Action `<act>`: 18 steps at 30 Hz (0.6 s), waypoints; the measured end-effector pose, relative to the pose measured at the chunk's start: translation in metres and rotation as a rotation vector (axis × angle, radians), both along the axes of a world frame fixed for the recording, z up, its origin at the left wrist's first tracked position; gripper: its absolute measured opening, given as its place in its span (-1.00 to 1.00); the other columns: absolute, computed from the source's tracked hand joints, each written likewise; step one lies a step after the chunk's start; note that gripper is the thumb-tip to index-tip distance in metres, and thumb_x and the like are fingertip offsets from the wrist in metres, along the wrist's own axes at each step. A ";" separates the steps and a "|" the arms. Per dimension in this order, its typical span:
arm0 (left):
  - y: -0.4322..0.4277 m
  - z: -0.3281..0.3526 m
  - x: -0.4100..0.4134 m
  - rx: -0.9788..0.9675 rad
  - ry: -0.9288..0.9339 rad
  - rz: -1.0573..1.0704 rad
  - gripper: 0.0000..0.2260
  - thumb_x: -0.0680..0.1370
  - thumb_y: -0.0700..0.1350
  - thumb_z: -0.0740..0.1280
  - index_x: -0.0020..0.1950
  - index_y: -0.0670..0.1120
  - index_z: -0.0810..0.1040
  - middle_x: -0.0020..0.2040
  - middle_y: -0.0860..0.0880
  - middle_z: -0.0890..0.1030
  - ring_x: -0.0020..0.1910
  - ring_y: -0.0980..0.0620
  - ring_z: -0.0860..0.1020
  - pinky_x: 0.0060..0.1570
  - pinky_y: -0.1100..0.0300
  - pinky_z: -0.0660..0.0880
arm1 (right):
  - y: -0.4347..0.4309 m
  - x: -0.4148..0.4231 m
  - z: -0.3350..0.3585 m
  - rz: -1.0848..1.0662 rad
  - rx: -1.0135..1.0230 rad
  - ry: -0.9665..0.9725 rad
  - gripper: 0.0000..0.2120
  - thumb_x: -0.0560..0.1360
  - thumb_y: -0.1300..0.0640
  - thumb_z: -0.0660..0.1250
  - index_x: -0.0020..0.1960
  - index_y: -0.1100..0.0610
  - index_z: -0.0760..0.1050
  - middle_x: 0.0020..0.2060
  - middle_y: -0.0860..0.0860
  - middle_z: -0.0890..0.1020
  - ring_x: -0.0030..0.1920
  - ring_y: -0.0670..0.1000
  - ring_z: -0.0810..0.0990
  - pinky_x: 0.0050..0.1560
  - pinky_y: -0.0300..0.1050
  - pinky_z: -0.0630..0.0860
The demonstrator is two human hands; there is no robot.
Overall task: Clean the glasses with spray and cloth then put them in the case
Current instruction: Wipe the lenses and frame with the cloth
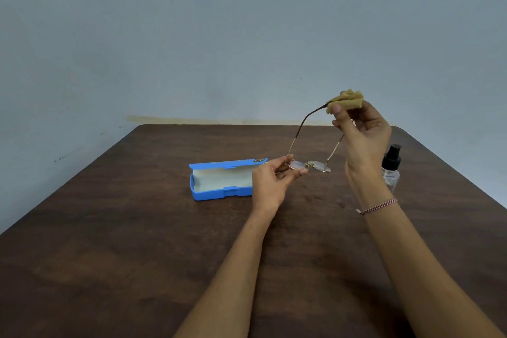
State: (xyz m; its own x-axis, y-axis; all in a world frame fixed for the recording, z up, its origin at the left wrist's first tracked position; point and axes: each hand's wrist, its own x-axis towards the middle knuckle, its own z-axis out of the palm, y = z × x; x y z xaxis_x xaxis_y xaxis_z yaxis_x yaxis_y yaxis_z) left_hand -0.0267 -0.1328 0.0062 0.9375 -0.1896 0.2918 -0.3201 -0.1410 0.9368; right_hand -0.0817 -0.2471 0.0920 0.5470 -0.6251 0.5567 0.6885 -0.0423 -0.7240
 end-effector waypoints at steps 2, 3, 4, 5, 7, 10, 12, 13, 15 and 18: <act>0.000 0.000 0.000 -0.014 -0.001 -0.007 -0.57 0.36 -0.12 0.51 0.21 -0.13 0.56 0.03 -0.01 0.66 -0.14 0.37 0.53 -0.10 0.57 0.44 | -0.001 -0.006 -0.004 -0.011 0.008 -0.003 -0.88 0.41 0.27 0.43 -0.07 0.17 0.56 -0.14 -0.04 0.67 -0.05 -0.07 0.62 -0.14 -0.28 0.53; 0.000 0.000 0.000 -0.028 0.001 -0.009 -0.57 0.36 -0.13 0.51 0.20 -0.14 0.57 0.01 -0.01 0.66 -0.14 0.36 0.54 -0.09 0.55 0.45 | -0.002 -0.010 -0.006 -0.019 0.014 -0.001 -0.88 0.42 0.26 0.43 -0.06 0.16 0.56 -0.10 0.03 0.65 -0.02 -0.03 0.61 -0.13 -0.27 0.53; 0.000 0.000 0.000 -0.047 0.004 -0.012 -0.58 0.35 -0.13 0.51 0.19 -0.15 0.57 -0.01 -0.01 0.67 -0.13 0.35 0.55 -0.08 0.54 0.46 | -0.003 -0.014 -0.008 -0.023 0.020 0.006 -0.87 0.42 0.26 0.43 -0.05 0.14 0.56 -0.07 0.06 0.64 -0.03 -0.03 0.60 -0.13 -0.26 0.53; 0.000 0.000 0.000 -0.066 0.009 -0.016 -0.58 0.35 -0.15 0.52 0.18 -0.16 0.57 -0.04 0.01 0.67 -0.14 0.34 0.56 -0.08 0.52 0.47 | -0.005 -0.017 -0.012 -0.023 0.015 0.022 -0.87 0.43 0.25 0.43 -0.04 0.12 0.56 -0.07 0.04 0.64 -0.07 -0.06 0.60 -0.15 -0.26 0.52; 0.001 0.000 0.000 -0.093 0.014 -0.022 -0.59 0.34 -0.17 0.53 0.17 -0.17 0.58 -0.09 0.03 0.66 -0.16 0.34 0.58 -0.08 0.49 0.48 | -0.008 -0.021 -0.023 0.005 -0.042 0.096 -0.85 0.44 0.22 0.42 -0.01 0.16 0.54 -0.14 -0.04 0.64 -0.15 -0.10 0.59 -0.21 -0.26 0.52; 0.003 -0.001 -0.001 -0.107 0.013 -0.016 -0.59 0.34 -0.18 0.53 0.16 -0.17 0.59 -0.07 0.00 0.67 -0.11 0.28 0.60 -0.05 0.45 0.51 | -0.012 -0.026 -0.046 0.098 -0.178 0.297 -0.65 0.42 0.23 0.43 0.17 0.13 0.43 -0.08 -0.02 0.63 -0.15 -0.10 0.61 -0.28 -0.24 0.56; 0.005 -0.001 -0.002 -0.109 0.009 -0.019 -0.59 0.35 -0.18 0.52 0.17 -0.17 0.58 -0.07 0.01 0.67 -0.11 0.30 0.60 -0.06 0.46 0.50 | -0.012 -0.029 -0.058 0.087 -0.329 0.422 -0.58 0.44 0.26 0.42 0.22 0.00 0.40 -0.05 -0.01 0.63 -0.16 -0.09 0.61 -0.27 -0.23 0.57; 0.006 -0.002 -0.003 -0.111 0.006 -0.017 -0.60 0.35 -0.19 0.52 0.16 -0.18 0.58 -0.10 0.04 0.66 -0.13 0.33 0.60 -0.06 0.47 0.49 | -0.012 -0.030 -0.062 0.056 -0.392 0.458 -0.60 0.44 0.26 0.41 0.19 -0.05 0.43 -0.08 -0.03 0.63 -0.17 -0.07 0.61 -0.26 -0.24 0.55; 0.009 -0.002 -0.005 -0.128 0.004 -0.002 -0.61 0.35 -0.19 0.52 0.15 -0.18 0.59 -0.13 0.06 0.65 -0.18 0.37 0.59 -0.04 0.46 0.50 | -0.012 -0.033 -0.066 0.013 -0.401 0.512 -0.69 0.46 0.29 0.35 0.06 -0.09 0.48 -0.16 -0.03 0.63 -0.23 -0.07 0.57 -0.33 -0.31 0.48; 0.013 -0.002 -0.010 -0.153 0.003 0.014 -0.62 0.35 -0.20 0.52 0.14 -0.21 0.59 -0.09 0.01 0.65 -0.22 0.41 0.57 -0.11 0.52 0.47 | -0.013 -0.037 -0.073 0.036 -0.345 0.641 -0.77 0.52 0.28 0.23 0.00 -0.04 0.50 -0.20 0.05 0.62 -0.33 -0.10 0.47 -0.43 -0.39 0.37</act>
